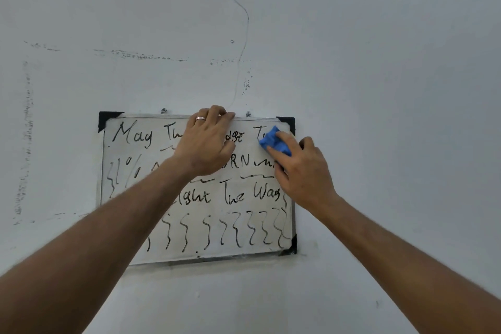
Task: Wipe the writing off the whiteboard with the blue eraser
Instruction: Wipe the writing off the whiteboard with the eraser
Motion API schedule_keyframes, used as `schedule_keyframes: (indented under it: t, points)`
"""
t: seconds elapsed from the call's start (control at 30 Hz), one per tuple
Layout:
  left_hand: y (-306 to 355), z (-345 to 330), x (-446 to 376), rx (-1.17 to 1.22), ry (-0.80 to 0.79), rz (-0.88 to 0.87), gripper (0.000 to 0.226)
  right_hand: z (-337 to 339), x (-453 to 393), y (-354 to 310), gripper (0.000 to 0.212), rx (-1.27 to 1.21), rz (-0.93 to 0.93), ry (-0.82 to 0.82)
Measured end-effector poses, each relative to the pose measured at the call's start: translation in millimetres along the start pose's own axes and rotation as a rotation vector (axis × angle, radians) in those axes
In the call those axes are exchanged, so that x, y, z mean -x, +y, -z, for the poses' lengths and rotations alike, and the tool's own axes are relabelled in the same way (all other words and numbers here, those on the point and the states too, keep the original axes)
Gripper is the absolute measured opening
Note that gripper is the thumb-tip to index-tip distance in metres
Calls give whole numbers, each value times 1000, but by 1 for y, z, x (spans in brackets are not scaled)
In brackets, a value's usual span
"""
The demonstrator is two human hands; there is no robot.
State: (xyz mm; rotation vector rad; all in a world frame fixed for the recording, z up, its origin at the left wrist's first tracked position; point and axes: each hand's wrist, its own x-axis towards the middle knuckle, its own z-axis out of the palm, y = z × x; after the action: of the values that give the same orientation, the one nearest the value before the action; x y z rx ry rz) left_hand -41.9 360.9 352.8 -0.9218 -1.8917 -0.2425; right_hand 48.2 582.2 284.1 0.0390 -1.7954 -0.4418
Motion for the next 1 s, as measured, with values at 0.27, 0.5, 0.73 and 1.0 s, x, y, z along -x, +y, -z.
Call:
schedule_keyframes:
  t: [0.27,0.5,0.73,1.0]
  points:
    - [-3,0,1,25,5,-9,68,0,-9,-4,45,-85,-117,21]
    - [-6,-1,1,49,8,-17,67,3,-16,-1,46,-103,-158,17]
    - [-9,6,5,57,6,-22,68,8,-14,1,44,-145,-184,33]
    - [-16,12,5,41,-18,-56,69,6,-9,-26,41,-148,-275,7]
